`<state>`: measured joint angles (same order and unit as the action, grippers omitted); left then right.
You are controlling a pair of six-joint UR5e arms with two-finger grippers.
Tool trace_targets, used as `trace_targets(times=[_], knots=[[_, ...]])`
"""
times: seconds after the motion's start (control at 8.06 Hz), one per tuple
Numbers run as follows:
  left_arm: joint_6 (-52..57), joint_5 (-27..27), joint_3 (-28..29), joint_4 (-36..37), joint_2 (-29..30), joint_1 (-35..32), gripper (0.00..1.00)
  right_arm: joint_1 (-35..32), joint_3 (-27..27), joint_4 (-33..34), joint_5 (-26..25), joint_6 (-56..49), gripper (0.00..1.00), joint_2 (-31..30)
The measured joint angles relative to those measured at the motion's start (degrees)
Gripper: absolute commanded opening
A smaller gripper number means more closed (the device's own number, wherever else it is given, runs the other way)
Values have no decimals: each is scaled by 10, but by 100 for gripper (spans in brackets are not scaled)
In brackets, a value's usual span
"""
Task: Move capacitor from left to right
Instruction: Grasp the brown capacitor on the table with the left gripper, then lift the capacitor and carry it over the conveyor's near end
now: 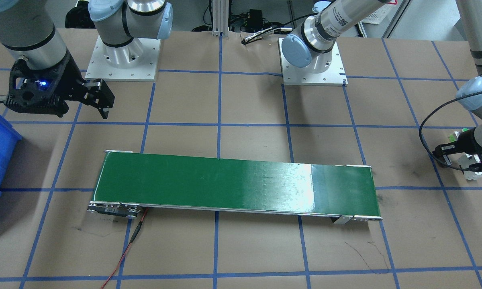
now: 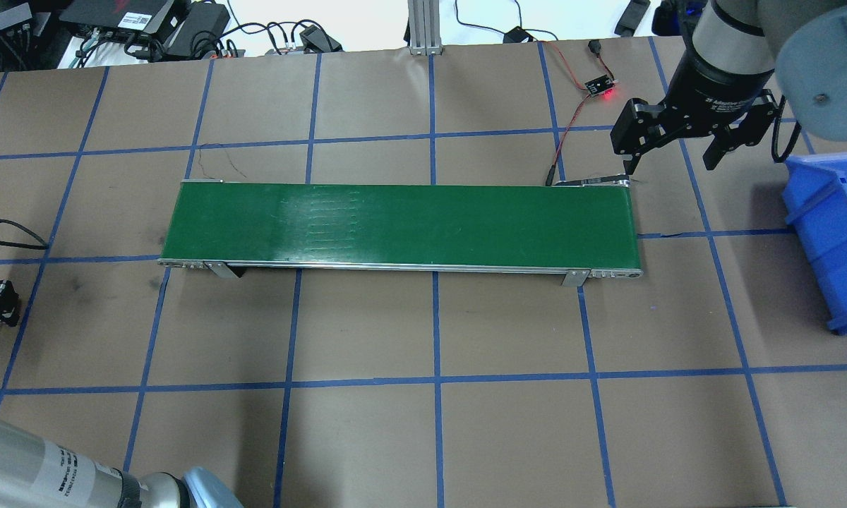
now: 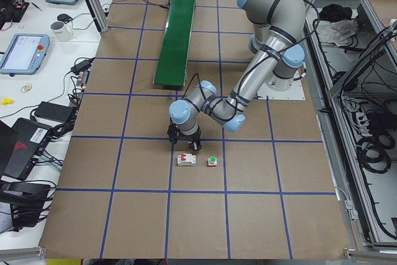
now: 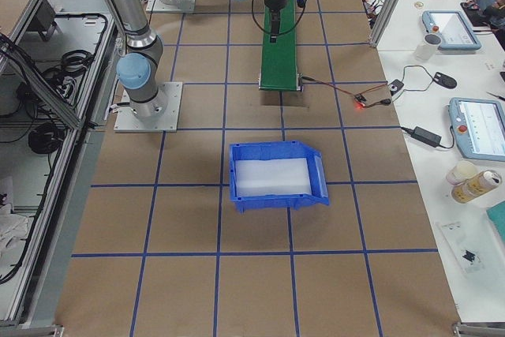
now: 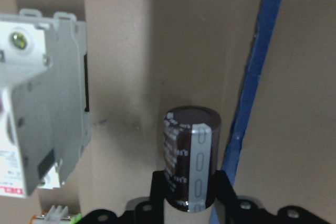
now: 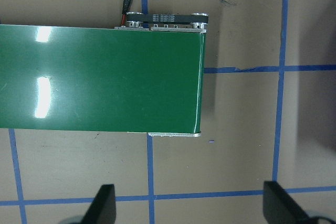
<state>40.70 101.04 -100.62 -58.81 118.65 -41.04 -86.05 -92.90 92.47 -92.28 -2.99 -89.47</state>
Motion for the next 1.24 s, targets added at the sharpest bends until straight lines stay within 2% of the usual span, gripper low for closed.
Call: trace_targets(times=[0.25,0.5,0.87,1.12,1.24], knots=[[3,-4,1,-6,-18,-6,0,0,0,0,1,0,100,0],[0,-30,2,-37,-63,-45,0,0,0,0,1,0,100,0],[-39,-60,2,-72,-136,-176,0,0,0,1,1,0,100,0],[-71,-105,2,-77,-153,-253,0,0,0,2,1,0,100,0],[-76,-116,2,-75,-149,-272,0,0,0,2,0,0,100,0]])
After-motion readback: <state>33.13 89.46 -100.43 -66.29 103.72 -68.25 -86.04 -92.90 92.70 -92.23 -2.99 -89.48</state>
